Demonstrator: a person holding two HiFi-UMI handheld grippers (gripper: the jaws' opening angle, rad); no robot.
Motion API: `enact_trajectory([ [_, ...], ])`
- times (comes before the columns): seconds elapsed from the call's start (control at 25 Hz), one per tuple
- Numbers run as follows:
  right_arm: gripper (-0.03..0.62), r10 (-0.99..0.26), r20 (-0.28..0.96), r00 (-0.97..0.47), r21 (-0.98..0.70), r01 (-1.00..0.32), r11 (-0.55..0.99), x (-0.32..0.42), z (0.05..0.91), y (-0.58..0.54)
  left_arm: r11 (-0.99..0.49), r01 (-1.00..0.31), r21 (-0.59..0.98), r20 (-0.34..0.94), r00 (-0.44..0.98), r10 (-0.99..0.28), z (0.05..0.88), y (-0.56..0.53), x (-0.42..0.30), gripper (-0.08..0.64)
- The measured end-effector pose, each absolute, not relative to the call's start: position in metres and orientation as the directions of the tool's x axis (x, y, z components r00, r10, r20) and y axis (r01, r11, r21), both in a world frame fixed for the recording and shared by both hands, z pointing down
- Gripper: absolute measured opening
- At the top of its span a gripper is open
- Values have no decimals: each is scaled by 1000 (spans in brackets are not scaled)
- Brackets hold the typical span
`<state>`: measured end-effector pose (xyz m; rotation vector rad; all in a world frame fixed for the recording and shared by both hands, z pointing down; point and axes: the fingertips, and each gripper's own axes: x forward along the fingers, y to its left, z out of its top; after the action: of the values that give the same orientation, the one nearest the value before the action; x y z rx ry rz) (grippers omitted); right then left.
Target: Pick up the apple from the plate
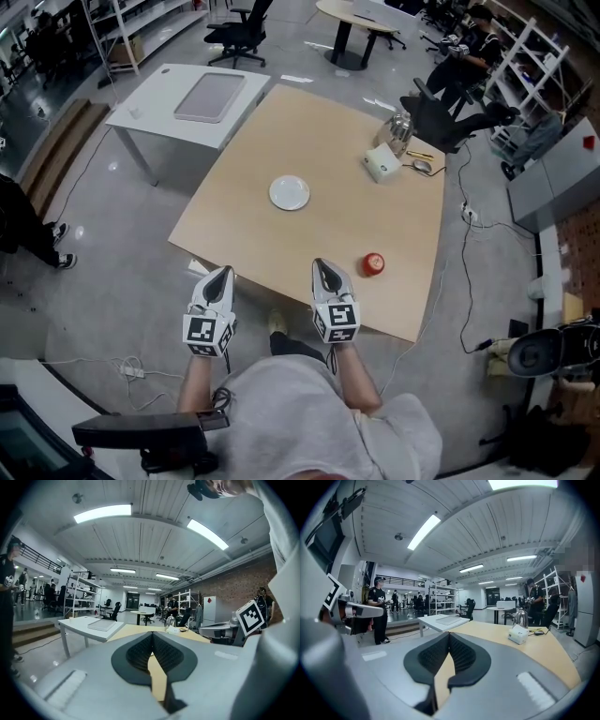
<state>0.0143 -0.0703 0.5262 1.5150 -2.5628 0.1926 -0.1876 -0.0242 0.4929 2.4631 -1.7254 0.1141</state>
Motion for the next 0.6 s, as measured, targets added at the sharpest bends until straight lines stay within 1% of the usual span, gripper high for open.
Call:
enact_trajectory([
  [0.6, 6, -858, 205, -471, -42, -880, 473, 20, 528, -65, -352, -934, 65, 133, 358, -924, 494, -25, -180, 20],
])
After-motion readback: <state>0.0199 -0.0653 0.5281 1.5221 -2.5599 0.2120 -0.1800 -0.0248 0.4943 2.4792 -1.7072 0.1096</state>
